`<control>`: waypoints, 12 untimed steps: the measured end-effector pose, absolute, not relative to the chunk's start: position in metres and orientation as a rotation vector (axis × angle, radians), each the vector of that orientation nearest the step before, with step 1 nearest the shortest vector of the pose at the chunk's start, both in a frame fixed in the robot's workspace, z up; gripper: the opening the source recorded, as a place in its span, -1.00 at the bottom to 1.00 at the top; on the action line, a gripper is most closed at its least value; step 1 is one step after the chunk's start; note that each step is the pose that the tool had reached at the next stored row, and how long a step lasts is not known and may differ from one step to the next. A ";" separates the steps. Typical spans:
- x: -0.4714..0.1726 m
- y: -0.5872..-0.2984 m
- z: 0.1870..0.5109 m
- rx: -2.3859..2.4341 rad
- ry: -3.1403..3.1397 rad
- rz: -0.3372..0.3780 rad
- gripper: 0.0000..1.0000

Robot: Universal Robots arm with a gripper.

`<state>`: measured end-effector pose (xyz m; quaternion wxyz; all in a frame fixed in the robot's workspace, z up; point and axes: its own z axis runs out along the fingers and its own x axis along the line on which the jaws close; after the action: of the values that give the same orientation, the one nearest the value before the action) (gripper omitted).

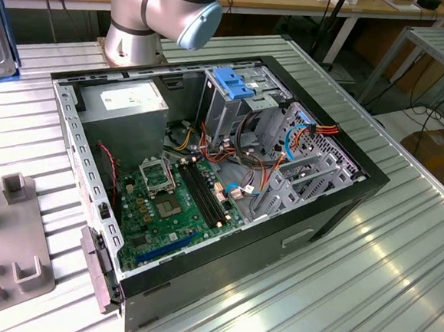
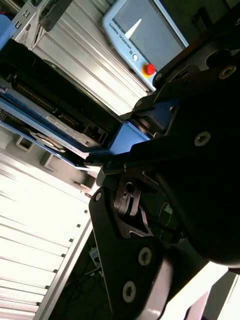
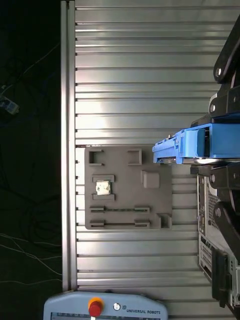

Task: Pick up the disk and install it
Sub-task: 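Pick up the disk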

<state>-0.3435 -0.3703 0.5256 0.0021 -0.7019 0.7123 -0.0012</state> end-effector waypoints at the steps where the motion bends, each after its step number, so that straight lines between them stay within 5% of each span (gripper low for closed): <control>1: -0.341 -0.370 0.526 -2.202 2.235 -0.004 -0.26; 12: -0.314 -0.370 0.526 -2.202 2.235 -0.004 -0.26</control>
<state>-0.3137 -0.3703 0.5256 0.0021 -0.7019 0.7123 -0.0012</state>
